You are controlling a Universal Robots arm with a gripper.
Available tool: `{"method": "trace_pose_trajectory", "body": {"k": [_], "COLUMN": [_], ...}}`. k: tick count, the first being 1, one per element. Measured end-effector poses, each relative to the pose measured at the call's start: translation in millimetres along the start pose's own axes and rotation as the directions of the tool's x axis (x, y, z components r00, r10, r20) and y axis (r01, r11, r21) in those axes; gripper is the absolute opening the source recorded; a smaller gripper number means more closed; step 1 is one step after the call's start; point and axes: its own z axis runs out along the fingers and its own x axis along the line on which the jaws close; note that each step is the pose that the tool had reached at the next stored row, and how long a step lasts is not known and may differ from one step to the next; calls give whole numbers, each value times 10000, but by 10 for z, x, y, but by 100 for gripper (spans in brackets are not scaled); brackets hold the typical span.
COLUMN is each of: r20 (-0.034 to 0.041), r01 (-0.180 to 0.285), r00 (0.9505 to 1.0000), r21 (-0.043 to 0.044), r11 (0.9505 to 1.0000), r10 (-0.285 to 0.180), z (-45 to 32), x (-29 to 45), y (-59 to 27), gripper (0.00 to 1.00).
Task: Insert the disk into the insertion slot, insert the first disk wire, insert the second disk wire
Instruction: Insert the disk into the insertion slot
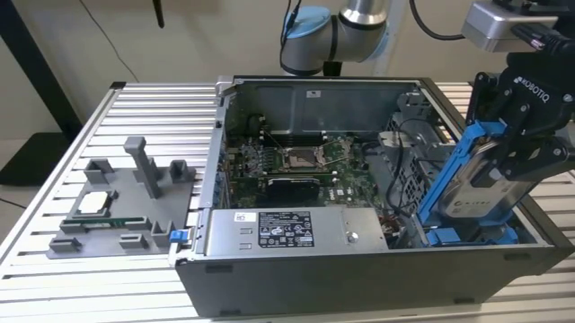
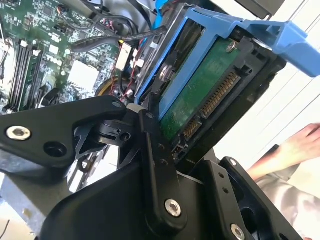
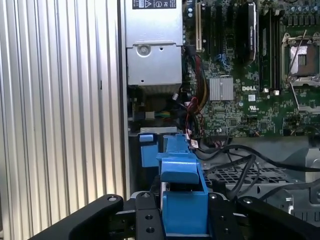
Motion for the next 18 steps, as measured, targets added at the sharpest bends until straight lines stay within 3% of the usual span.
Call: {"method": "trace_pose_trajectory", "body": {"k": [18], "r20": [4], "r01": [1], "r00": [10000], "r21": [-4], "r11": [10000], "r10": [-1], "z": [286], "x": [11], "y": [-11], "gripper": [0]}}
